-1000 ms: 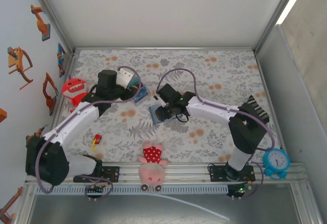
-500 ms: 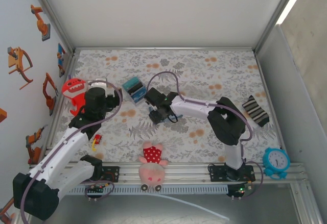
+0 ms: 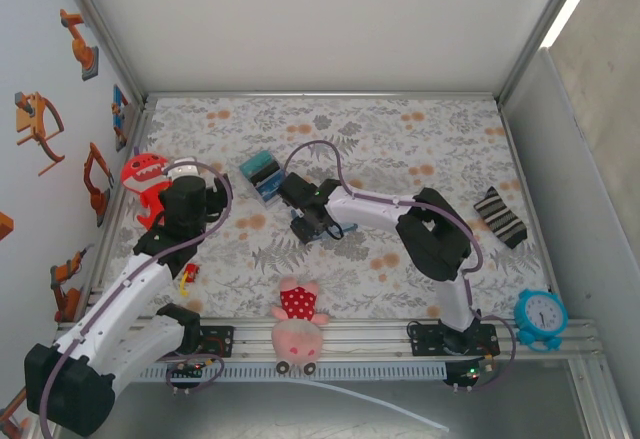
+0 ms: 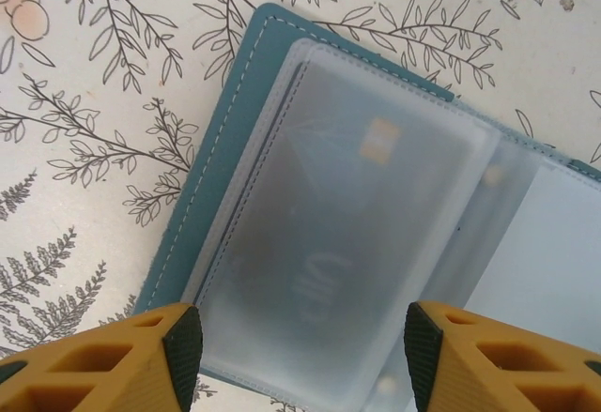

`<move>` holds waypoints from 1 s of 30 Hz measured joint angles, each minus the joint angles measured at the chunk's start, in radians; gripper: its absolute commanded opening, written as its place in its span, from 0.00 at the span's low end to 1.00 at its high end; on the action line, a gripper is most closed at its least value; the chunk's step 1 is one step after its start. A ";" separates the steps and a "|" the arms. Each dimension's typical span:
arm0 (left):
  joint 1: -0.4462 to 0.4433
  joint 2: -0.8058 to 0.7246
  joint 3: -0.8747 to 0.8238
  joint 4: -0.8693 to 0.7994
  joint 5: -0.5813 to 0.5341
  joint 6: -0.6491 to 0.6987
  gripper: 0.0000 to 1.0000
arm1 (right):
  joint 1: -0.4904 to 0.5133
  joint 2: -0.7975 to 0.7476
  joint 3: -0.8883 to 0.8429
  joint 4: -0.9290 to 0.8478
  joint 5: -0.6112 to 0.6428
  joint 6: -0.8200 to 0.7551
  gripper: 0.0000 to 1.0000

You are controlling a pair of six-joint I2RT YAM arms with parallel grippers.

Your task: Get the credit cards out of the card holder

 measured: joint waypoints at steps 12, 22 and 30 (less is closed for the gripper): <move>0.000 0.003 -0.010 -0.001 0.000 -0.005 0.97 | 0.001 0.051 0.026 0.003 -0.027 0.000 0.62; 0.000 0.005 -0.010 -0.001 0.000 -0.005 0.97 | 0.001 0.055 0.030 0.005 -0.035 0.004 0.56; 0.000 0.014 -0.010 -0.002 0.004 -0.005 0.97 | -0.002 0.056 0.030 0.012 -0.057 0.019 0.40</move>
